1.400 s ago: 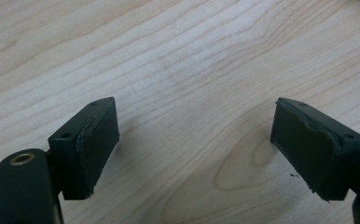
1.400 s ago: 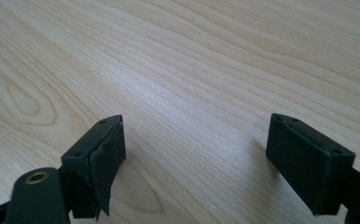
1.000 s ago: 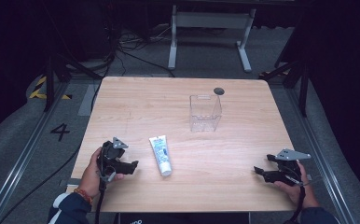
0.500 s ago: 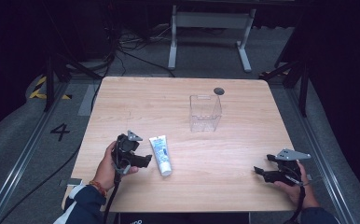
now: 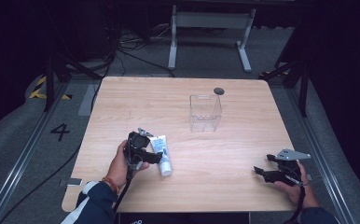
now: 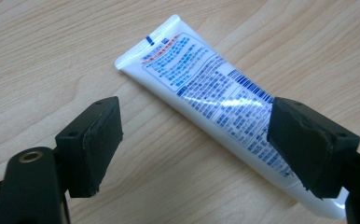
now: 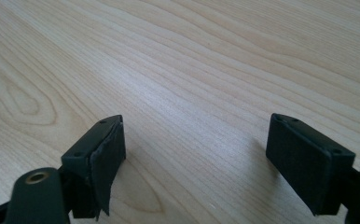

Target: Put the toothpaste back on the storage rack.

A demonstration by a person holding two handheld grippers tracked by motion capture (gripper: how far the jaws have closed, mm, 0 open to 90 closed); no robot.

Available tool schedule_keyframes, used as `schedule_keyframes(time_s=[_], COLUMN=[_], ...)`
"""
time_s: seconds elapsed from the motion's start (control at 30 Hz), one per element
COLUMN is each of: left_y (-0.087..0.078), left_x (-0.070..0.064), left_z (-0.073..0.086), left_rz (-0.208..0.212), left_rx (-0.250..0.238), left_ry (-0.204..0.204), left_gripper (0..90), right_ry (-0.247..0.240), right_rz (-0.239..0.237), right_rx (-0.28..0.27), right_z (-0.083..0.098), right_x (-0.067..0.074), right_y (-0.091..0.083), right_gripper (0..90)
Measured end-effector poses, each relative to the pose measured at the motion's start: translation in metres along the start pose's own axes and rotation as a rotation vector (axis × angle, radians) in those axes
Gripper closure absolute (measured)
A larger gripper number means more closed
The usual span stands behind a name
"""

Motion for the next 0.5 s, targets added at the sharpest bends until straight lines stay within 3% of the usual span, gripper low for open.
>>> schedule_keyframes(time_s=[0.3,0.37,0.5], left_y=[0.013,0.018,0.027], left_x=[-0.007,-0.01,-0.01], left_z=[-0.004,-0.004,-0.002], left_rz=[-0.012,-0.009,-0.008], left_rx=[0.018,0.023,0.047], left_ry=[-0.06,-0.102,-0.127], left_gripper=[19.9,20.0,19.6], right_ry=[0.0,0.001,0.0], right_rz=[0.0,0.0,0.0], right_rx=[0.001,0.0,0.0], right_z=[0.0,0.0,0.0], right_x=[0.0,0.0,0.0], right_y=[0.0,0.0,0.0], right_gripper=[20.2,20.2,20.2])
Point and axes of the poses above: each handheld gripper's, and its own axes: y roughly forward along the jaws, z roughly out of its underside, x roughly to its left, the point moved 7 cm from there along y, roughly forward along the jaws, and after that the axes turned 15 degrees about -x, right-handed, at the moved point
